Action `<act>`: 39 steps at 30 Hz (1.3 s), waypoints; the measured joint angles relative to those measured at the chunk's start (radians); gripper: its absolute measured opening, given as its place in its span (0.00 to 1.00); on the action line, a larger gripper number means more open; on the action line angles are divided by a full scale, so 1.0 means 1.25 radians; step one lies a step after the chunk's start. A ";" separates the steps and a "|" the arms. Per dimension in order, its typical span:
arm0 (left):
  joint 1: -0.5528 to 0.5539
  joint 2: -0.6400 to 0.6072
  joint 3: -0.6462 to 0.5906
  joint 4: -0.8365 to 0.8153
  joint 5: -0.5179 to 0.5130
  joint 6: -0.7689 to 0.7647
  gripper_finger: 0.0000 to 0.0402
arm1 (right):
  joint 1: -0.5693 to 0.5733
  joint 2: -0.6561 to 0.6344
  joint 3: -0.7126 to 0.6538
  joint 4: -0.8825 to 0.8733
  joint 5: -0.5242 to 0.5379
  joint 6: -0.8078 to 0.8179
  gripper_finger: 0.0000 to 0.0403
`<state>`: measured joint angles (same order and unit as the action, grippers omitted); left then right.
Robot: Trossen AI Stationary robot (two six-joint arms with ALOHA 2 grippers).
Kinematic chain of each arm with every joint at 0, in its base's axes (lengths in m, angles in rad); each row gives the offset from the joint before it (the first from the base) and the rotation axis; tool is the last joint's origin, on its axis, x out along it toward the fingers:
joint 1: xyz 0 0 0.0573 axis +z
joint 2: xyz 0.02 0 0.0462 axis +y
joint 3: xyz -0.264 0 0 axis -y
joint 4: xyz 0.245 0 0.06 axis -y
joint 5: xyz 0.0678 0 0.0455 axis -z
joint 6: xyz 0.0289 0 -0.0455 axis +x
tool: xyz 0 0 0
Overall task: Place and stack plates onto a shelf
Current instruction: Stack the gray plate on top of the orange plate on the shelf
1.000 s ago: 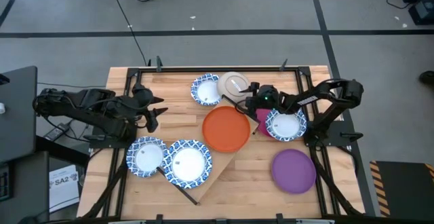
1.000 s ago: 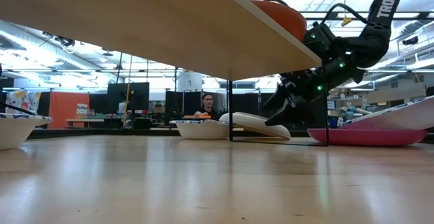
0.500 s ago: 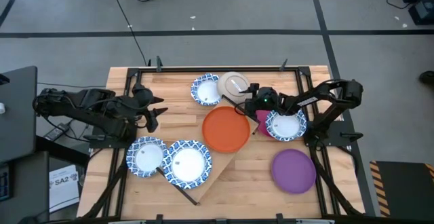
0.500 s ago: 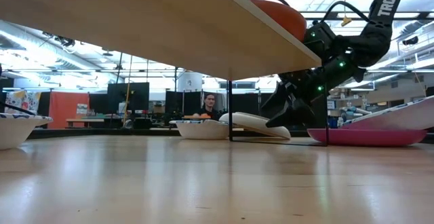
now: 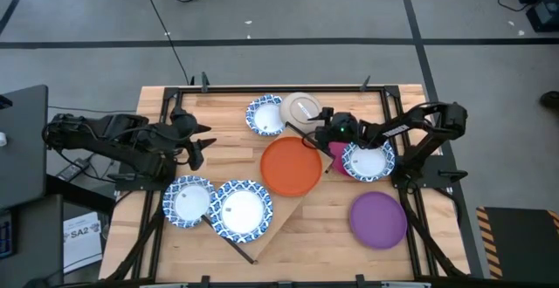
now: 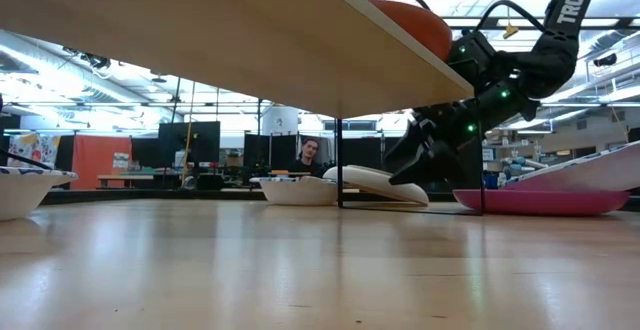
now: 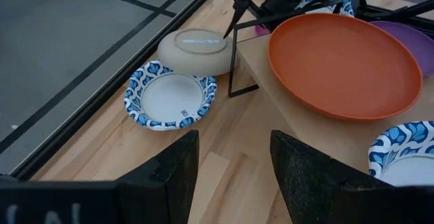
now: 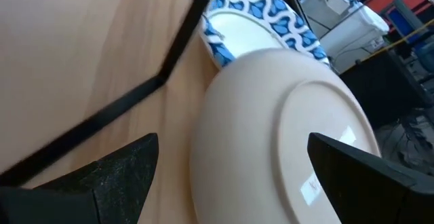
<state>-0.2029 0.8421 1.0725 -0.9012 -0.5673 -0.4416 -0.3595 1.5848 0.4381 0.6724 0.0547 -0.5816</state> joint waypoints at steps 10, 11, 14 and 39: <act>0.000 0.000 0.000 0.000 0.000 0.000 0.47 | 0.014 0.000 0.000 0.000 0.040 -0.003 0.95; 0.000 0.000 0.000 0.000 0.000 0.000 0.47 | 0.014 0.000 0.000 0.000 0.041 -0.003 0.95; 0.000 0.000 0.000 0.000 0.000 0.000 0.47 | 0.014 0.000 0.000 0.000 0.041 -0.003 0.95; 0.000 0.000 0.000 0.000 0.001 -0.001 0.47 | 0.014 0.182 0.009 0.198 0.206 -0.013 0.95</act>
<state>-0.2031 0.8421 1.0725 -0.9009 -0.5665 -0.4423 -0.3420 1.8125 0.4491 0.9202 0.3116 -0.5975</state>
